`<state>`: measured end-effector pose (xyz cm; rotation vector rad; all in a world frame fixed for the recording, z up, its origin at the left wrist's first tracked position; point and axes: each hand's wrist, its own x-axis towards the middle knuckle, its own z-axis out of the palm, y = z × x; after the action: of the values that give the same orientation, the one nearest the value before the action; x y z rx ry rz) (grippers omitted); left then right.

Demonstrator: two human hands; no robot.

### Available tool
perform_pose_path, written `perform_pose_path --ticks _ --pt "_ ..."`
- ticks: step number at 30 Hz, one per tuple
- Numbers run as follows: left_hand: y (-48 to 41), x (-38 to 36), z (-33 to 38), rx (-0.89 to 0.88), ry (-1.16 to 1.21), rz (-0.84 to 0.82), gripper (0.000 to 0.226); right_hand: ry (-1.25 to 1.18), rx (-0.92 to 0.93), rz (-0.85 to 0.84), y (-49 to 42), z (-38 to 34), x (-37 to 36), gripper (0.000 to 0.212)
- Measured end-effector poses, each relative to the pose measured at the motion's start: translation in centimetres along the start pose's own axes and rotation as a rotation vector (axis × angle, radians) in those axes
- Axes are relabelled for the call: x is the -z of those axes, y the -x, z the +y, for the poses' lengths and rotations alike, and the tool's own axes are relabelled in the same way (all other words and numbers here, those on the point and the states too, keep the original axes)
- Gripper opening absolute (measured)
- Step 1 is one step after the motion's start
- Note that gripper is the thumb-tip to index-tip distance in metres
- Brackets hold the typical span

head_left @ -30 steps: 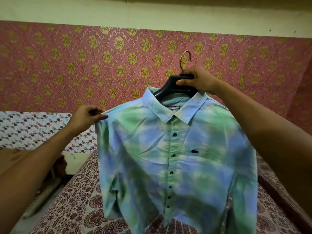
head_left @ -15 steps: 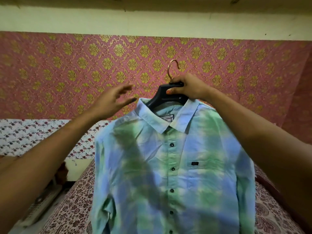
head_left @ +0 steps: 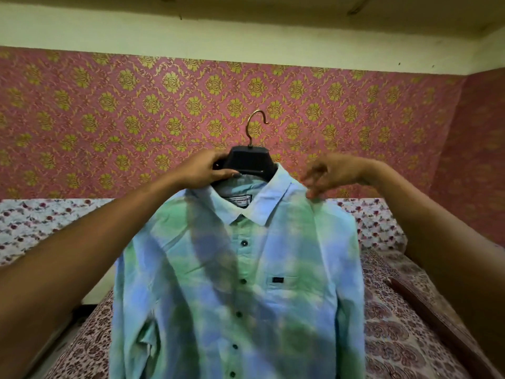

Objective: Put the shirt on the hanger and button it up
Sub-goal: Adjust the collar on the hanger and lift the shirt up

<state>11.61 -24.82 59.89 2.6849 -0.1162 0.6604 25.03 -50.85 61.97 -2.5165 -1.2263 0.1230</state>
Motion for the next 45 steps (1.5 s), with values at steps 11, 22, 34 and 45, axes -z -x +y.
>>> perform_pose_path --ticks 11,22,34,45 --pt "1.0 1.0 -0.9 0.038 0.070 0.039 0.030 -0.059 0.007 0.164 0.7 4.4 -3.4 0.012" --pt "2.0 2.1 -2.1 0.127 0.103 0.099 0.038 -0.328 -0.061 0.254 0.9 6.3 -5.0 0.019" --pt "1.1 2.7 -2.3 0.154 0.031 0.132 0.041 -0.181 -0.072 0.494 0.2 6.9 -3.5 0.008" --pt "-0.2 2.1 1.3 0.031 -0.003 0.055 0.034 -0.024 0.093 0.151 -1.0 1.8 -3.9 0.030"
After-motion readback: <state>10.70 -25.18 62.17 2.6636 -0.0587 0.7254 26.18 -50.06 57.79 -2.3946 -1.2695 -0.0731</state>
